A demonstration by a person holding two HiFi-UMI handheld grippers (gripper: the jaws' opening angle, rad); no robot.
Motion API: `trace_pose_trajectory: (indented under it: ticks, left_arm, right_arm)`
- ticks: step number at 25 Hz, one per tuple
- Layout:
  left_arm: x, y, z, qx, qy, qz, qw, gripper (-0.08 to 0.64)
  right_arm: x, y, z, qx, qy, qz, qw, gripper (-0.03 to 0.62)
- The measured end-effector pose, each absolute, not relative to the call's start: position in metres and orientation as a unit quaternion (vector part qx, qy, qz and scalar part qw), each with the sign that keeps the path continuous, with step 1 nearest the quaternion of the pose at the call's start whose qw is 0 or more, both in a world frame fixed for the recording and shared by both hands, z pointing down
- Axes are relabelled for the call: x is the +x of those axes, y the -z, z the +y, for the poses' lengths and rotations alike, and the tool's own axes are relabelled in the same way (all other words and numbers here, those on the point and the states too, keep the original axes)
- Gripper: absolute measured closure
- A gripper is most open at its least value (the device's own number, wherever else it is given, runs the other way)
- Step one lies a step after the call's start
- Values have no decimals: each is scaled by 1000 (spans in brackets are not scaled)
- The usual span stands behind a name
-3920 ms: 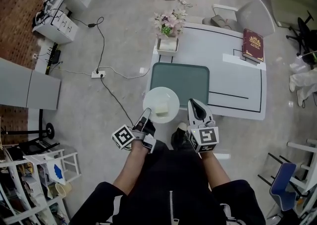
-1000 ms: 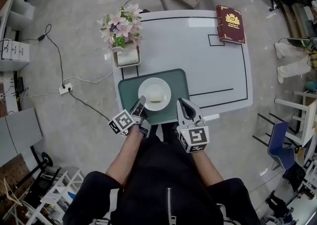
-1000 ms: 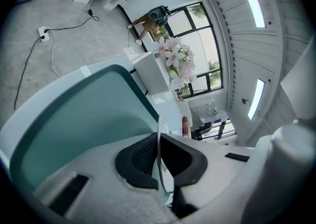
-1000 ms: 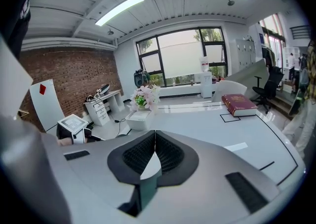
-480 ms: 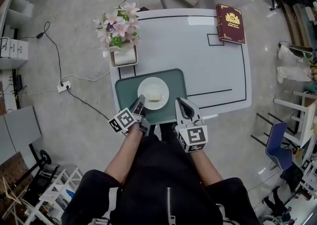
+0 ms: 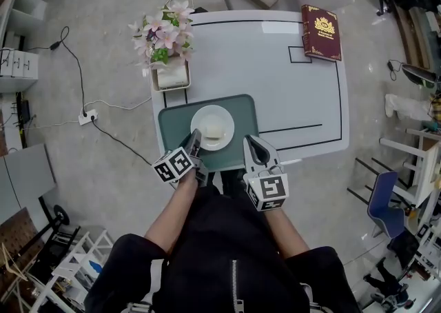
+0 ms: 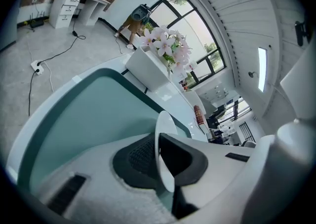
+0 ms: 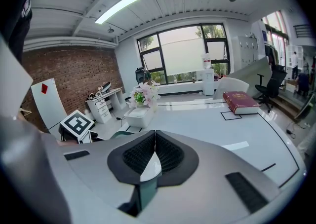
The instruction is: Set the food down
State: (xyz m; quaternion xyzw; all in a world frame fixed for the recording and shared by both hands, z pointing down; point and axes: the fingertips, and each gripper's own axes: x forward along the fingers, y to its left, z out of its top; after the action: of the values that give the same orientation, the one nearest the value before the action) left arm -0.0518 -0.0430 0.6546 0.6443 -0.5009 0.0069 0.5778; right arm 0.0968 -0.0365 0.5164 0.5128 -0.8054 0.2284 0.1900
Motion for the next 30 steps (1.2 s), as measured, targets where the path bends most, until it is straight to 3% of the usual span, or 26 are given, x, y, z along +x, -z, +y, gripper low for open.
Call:
trace_pose_trajectory:
  ticks: [30]
  left_arm:
    - [-50,-666,-33,709,-199,-533,417,434]
  right_arm:
    - [90,-519,-34,491,-230,-818,192,583]
